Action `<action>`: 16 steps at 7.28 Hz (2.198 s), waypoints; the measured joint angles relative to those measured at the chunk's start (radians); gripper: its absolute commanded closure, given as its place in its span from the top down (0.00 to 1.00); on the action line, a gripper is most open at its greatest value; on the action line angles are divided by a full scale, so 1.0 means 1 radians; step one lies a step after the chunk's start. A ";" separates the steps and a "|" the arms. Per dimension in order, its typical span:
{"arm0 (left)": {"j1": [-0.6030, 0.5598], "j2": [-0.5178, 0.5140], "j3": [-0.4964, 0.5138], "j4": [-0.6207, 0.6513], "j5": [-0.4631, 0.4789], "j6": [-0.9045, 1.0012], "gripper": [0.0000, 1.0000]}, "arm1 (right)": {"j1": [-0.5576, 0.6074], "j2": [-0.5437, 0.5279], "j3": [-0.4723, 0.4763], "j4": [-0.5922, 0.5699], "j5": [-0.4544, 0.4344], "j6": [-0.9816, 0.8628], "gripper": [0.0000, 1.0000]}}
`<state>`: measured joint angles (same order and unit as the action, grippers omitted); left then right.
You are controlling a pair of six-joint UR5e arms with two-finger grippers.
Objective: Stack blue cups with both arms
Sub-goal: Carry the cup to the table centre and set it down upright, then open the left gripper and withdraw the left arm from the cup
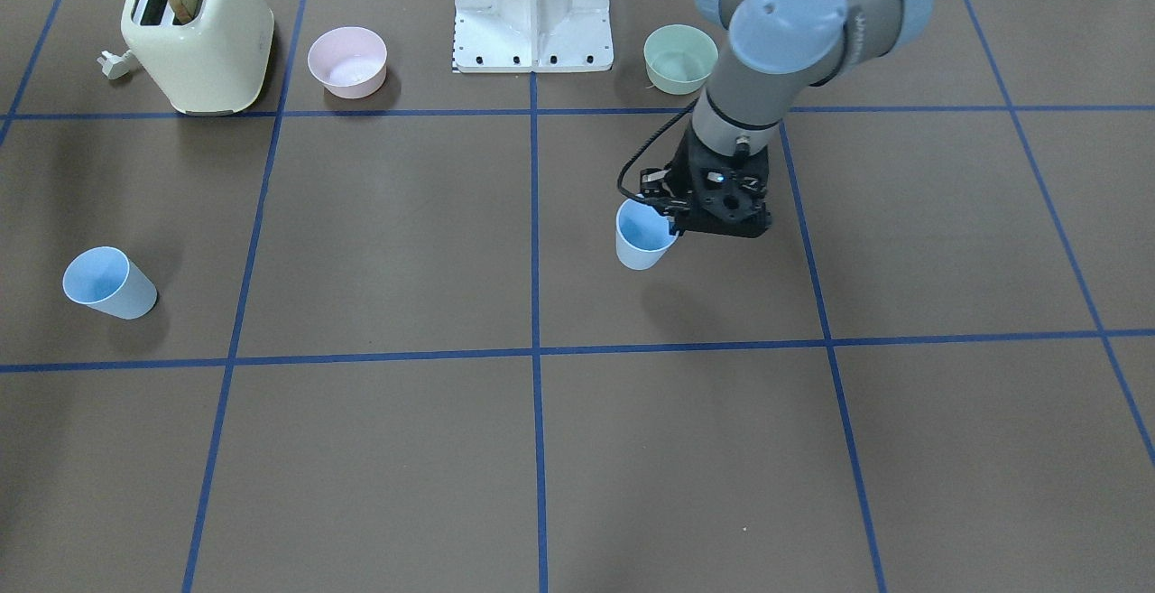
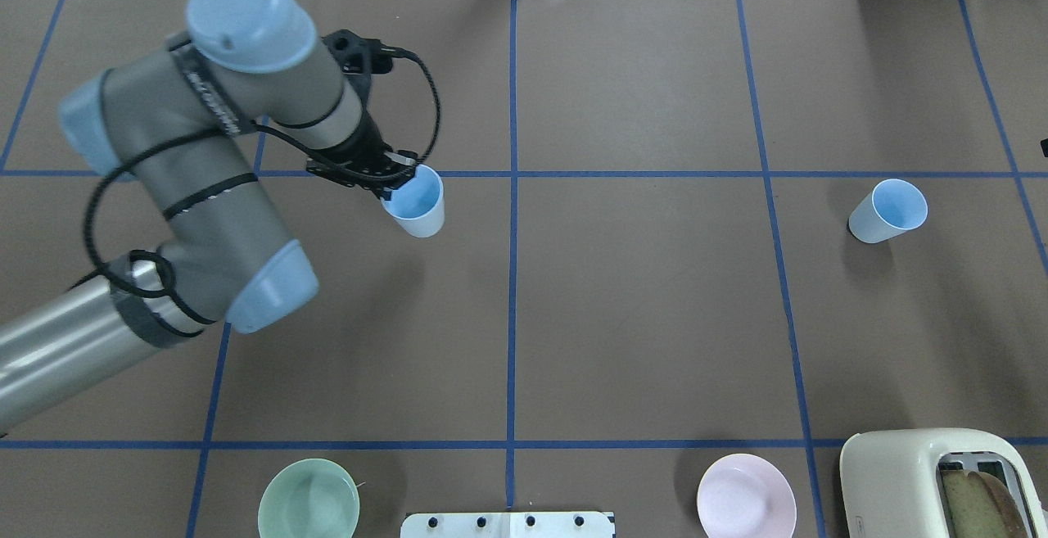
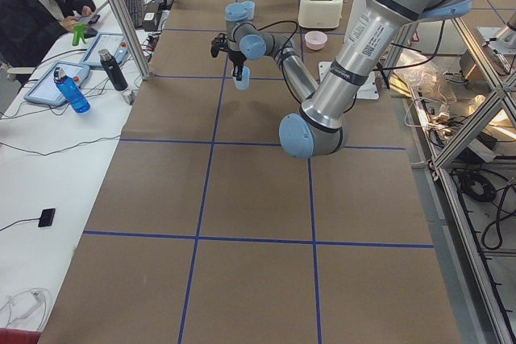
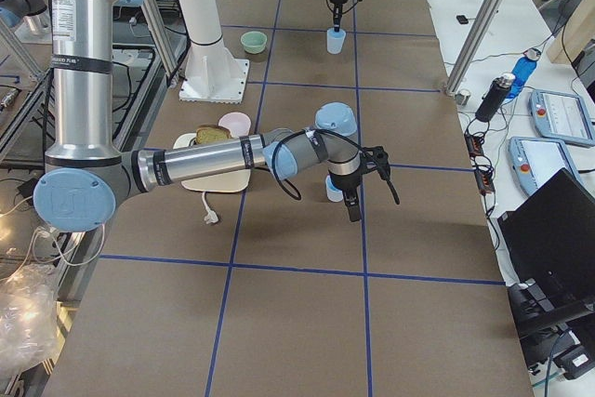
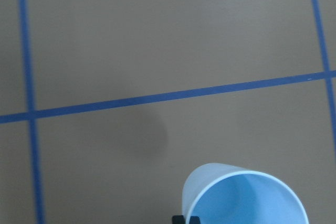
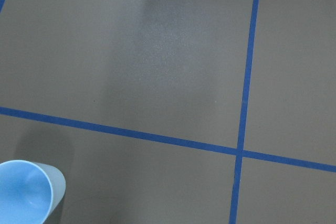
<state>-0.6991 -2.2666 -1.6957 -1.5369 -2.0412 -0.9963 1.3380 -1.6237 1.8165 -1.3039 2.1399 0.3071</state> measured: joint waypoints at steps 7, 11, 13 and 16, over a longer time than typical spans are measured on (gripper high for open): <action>0.154 -0.157 0.199 -0.075 0.140 -0.070 0.00 | 0.000 0.002 -0.006 0.001 0.003 0.003 1.00; 0.159 -0.153 0.202 -0.092 0.145 -0.062 0.98 | -0.001 0.002 -0.006 0.000 0.003 0.004 1.00; 0.124 -0.147 0.145 -0.048 0.137 -0.037 0.98 | -0.002 0.004 -0.006 0.002 0.005 0.004 1.00; -0.107 0.018 -0.077 0.144 0.009 0.211 0.98 | -0.007 0.015 -0.002 0.002 0.036 0.005 1.00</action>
<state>-0.8058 -2.2489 -1.7728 -1.3933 -2.0318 -0.7857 1.3306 -1.6089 1.8146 -1.3018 2.1761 0.3122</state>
